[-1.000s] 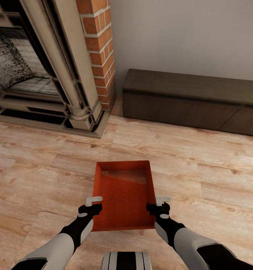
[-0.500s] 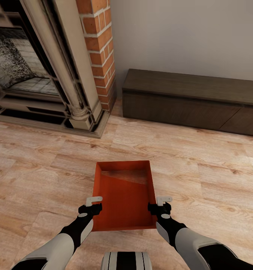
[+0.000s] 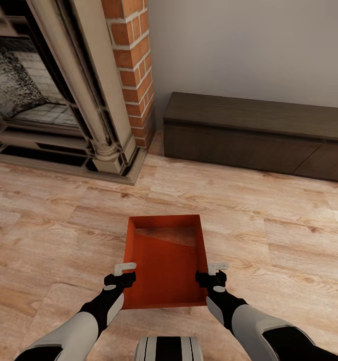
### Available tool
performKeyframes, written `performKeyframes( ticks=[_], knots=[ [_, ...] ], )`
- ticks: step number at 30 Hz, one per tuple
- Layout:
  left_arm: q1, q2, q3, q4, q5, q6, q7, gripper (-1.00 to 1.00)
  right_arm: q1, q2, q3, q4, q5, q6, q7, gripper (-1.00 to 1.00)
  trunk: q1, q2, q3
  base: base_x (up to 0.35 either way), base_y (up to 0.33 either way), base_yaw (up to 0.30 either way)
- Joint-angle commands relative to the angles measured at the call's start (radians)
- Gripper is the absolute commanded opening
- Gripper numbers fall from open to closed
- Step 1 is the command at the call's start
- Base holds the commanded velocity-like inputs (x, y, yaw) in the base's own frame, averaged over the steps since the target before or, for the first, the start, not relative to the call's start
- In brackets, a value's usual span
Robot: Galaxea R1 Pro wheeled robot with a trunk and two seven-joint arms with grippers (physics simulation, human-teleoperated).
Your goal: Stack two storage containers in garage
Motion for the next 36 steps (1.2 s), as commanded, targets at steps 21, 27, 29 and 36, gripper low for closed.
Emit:
performKeyframes(
  ticks=[21,27,29,36],
  knots=[
    [-0.001,-0.001,0.006,0.001,-0.002,-0.004,0.001,1.00,-0.001,0.002,0.008,0.001,-0.002,0.000,-0.006,1.00,0.008,-0.014,-0.007,0.000,0.000,0.000],
    [-0.001,-0.002,0.006,-0.002,-0.002,-0.003,0.007,1.00,-0.001,0.002,0.007,0.001,-0.002,-0.002,-0.007,1.00,0.008,-0.014,-0.007,0.000,0.000,0.000],
    [-0.001,-0.002,0.006,-0.002,-0.002,-0.004,0.011,1.00,-0.001,0.002,0.006,0.001,-0.002,-0.002,-0.007,1.00,0.008,-0.014,-0.007,0.000,0.000,0.000],
    [-0.001,-0.002,0.005,-0.002,-0.002,-0.005,0.015,1.00,-0.001,0.001,0.004,0.001,-0.007,-0.003,-0.008,1.00,0.008,-0.014,-0.007,0.000,0.000,0.000]
  ],
)
